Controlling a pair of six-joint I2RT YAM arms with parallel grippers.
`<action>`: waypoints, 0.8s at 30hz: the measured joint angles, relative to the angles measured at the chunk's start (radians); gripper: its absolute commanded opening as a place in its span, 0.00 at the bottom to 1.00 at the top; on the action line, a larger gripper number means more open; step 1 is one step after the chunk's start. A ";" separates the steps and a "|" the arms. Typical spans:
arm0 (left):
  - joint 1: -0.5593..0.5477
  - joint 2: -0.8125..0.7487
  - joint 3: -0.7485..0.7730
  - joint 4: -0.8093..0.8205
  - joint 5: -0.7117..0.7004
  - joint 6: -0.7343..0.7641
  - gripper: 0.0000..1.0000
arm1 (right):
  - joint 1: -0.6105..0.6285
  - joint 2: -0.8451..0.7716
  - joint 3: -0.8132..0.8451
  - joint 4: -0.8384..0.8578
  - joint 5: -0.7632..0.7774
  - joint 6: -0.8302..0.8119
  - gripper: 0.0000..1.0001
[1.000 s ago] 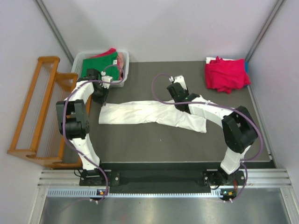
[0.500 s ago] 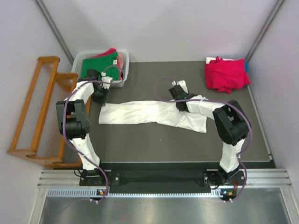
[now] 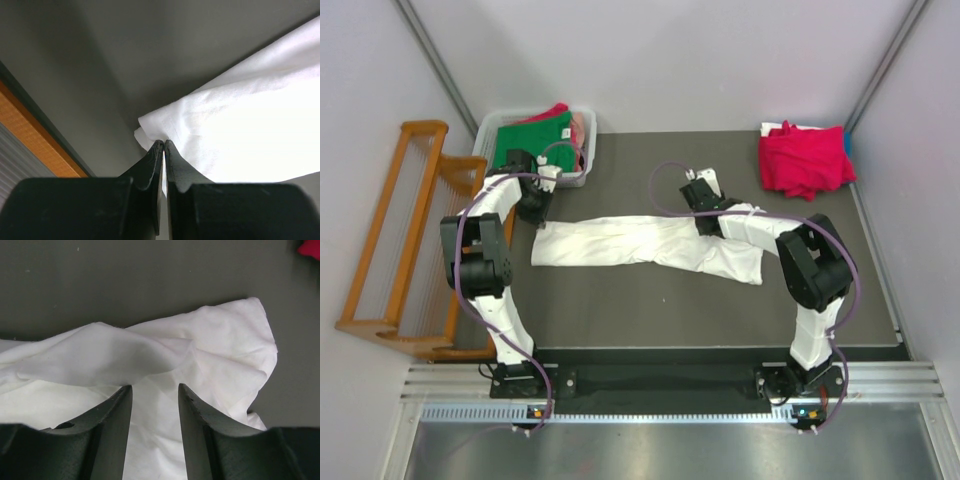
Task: Fold and stack the t-shirts
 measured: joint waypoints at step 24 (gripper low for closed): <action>0.000 0.000 0.000 0.000 0.007 0.003 0.09 | 0.030 0.031 0.055 -0.005 -0.030 -0.003 0.34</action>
